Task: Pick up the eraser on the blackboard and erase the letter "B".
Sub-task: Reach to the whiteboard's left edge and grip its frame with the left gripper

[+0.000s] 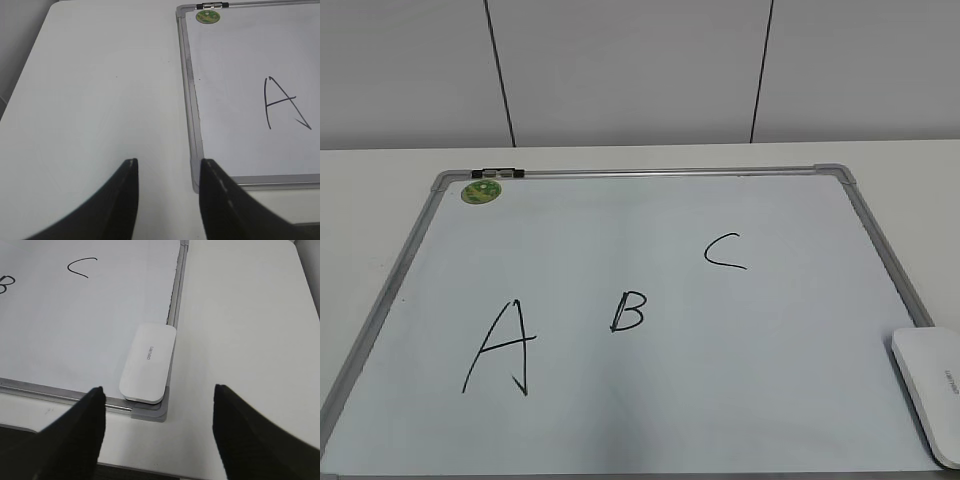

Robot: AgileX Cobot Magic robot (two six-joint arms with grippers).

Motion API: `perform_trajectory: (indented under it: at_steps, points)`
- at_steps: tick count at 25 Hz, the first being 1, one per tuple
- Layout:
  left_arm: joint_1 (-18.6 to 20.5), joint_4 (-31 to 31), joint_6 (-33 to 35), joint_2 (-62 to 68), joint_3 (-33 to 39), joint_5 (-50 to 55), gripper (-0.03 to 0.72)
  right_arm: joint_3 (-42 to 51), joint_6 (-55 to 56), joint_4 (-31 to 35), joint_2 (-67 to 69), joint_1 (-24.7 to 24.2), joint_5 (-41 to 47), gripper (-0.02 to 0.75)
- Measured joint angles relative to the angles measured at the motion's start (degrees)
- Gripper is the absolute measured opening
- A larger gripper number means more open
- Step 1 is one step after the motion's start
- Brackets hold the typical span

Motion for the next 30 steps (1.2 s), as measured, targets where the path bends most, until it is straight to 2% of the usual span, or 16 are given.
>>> perform_trajectory:
  at_steps: [19,30]
  points:
    - [0.00,0.22,0.00,1.18,0.00,-0.14,0.310,0.00,0.00,0.00,0.00,0.00,0.00,0.501]
    - [0.00,0.39,-0.43,25.20,-4.97,-3.67,0.311,0.00,0.00,0.00,0.00,0.00,0.00,0.501]
